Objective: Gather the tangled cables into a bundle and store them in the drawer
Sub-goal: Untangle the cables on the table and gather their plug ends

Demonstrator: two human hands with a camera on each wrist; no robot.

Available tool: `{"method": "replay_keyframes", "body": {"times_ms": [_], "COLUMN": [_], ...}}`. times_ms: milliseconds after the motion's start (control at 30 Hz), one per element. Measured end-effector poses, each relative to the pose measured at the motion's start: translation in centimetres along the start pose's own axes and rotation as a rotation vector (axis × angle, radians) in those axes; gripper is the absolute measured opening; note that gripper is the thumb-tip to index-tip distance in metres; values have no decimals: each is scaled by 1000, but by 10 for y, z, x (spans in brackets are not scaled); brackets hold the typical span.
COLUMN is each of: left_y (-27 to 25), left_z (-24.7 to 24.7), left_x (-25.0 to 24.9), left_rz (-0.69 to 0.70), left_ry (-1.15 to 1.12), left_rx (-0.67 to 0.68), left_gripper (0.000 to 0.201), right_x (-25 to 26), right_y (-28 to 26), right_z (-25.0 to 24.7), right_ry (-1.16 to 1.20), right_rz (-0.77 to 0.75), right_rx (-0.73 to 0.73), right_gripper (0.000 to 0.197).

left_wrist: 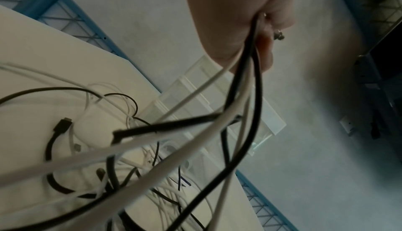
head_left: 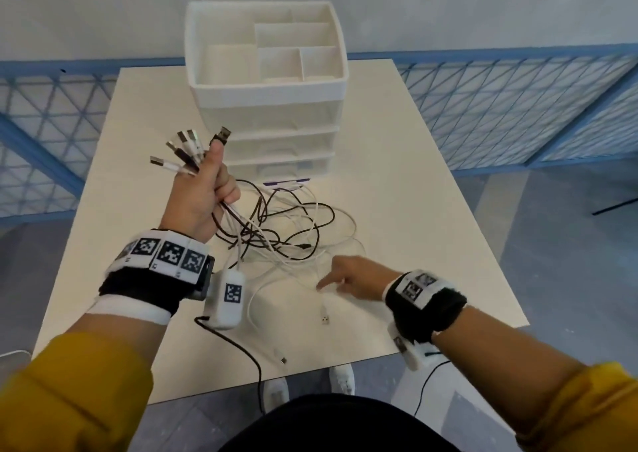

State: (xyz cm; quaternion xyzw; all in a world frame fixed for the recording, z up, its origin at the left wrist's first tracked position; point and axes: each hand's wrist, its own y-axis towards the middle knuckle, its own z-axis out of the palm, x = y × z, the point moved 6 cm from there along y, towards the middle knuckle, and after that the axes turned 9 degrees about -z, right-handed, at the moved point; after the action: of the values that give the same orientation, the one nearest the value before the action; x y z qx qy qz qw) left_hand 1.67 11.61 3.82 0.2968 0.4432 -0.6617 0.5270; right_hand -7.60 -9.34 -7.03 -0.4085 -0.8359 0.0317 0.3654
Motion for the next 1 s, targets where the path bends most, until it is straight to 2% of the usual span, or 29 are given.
{"method": "replay_keyframes", "body": {"times_ms": [33, 100, 167, 267, 300, 333, 433, 500, 533, 567, 600, 700, 733, 800, 867, 900, 933, 1000], "left_y": [-1, -3, -6, -10, -10, -11, -14, -15, -15, -16, -16, -17, -17, -18, -18, -18, -18, -18], "left_z": [2, 5, 8, 10, 11, 11, 13, 15, 15, 15, 15, 18, 18, 16, 16, 17, 20, 29], "left_x": [1, 3, 3, 4, 4, 4, 3, 0, -2, -3, -4, -5, -5, -4, -5, -6, -6, -7], "left_rz": [-4, -14, -25, -42, -45, -49, -65, -61, -57, -57, -58, -59, -55, -47, -33, -27, -25, -4], "left_ry": [9, 24, 35, 53, 51, 47, 32, 40, 47, 55, 63, 103, 125, 166, 193, 210, 226, 260], "left_rx": [2, 12, 20, 40, 46, 49, 44, 46, 48, 50, 53, 65, 66, 60, 52, 51, 53, 59], "left_gripper": [40, 35, 34, 37, 38, 38, 37, 38, 39, 40, 41, 44, 45, 45, 46, 46, 46, 46], "right_x": [2, 2, 5, 4, 6, 8, 10, 16, 13, 1, -5, 1, 13, 36, 53, 59, 66, 79], "right_y": [5, 11, 11, 11, 11, 13, 16, 16, 16, 18, 22, 19, 16, 12, 12, 13, 13, 12], "right_z": [15, 27, 19, 3, 0, 0, 13, 20, 24, 28, 26, 23, 19, -12, -49, -66, -82, -110], "right_ry": [-54, -143, -168, -194, -203, -220, -391, -386, -458, -517, -555, -577, -570, -358, -54, 93, 213, 427], "right_rz": [4, -3, -37, -122, -148, -161, -173, -203, -202, -139, -119, -168, -231, -246, -201, -174, -179, -191], "right_rx": [61, 71, -4, -105, -96, -64, 111, 131, 159, 214, 192, 120, 16, -238, -413, -485, -562, -709], "right_gripper": [35, 26, 17, 21, 20, 17, 35, 21, 23, 30, 34, 34, 30, 7, 17, 15, 11, 21]}}
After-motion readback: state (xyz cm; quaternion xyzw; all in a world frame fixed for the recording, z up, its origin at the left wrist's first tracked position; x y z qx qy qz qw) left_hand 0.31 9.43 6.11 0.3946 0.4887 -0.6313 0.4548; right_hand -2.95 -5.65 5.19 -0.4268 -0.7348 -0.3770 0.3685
